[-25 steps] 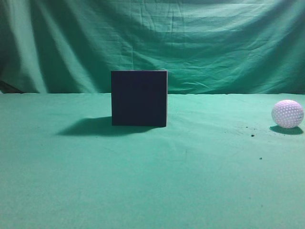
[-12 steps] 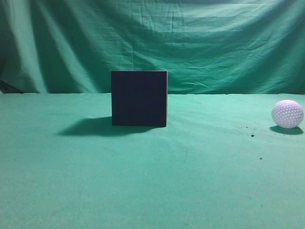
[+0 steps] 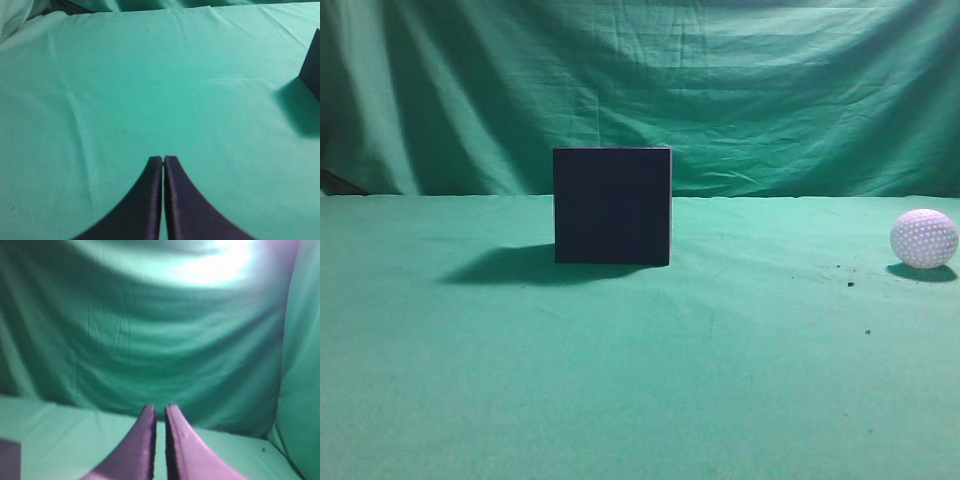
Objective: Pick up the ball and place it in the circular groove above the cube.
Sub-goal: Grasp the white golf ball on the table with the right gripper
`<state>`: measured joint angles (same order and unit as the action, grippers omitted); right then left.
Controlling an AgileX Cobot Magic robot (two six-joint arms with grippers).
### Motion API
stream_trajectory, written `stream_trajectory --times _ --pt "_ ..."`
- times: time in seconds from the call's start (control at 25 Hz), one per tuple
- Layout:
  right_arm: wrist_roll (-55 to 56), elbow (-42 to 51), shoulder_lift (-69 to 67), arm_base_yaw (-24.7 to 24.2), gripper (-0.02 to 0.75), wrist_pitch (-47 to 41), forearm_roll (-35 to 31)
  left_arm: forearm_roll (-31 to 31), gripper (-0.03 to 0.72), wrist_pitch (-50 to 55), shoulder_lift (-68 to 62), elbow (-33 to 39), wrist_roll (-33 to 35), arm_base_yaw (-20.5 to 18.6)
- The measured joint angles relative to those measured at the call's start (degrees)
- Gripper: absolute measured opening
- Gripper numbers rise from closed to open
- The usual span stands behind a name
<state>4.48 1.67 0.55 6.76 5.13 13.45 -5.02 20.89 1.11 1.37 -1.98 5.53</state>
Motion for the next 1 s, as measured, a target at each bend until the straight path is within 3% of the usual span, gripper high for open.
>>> stream_trajectory --times 0.12,0.28,0.52,0.84,1.0 --pt "0.27 -0.25 0.0 0.0 0.048 4.03 -3.74 0.0 0.0 0.0 0.0 0.0 0.0 0.0" --pt "0.49 -7.27 -2.86 0.0 0.048 -7.6 -8.15 0.0 0.0 0.0 0.0 0.0 0.0 0.0" --pt "4.81 -20.6 -18.78 0.0 0.048 -26.9 -14.24 0.0 0.0 0.0 0.0 0.0 0.0 0.0" --pt "1.84 -23.89 -34.3 0.0 0.048 -32.19 -19.7 0.0 0.0 0.0 0.0 0.0 0.0 0.0" --pt "-6.0 -30.83 -43.9 0.0 0.048 -41.61 -20.48 0.0 0.0 0.0 0.0 0.0 0.0 0.0"
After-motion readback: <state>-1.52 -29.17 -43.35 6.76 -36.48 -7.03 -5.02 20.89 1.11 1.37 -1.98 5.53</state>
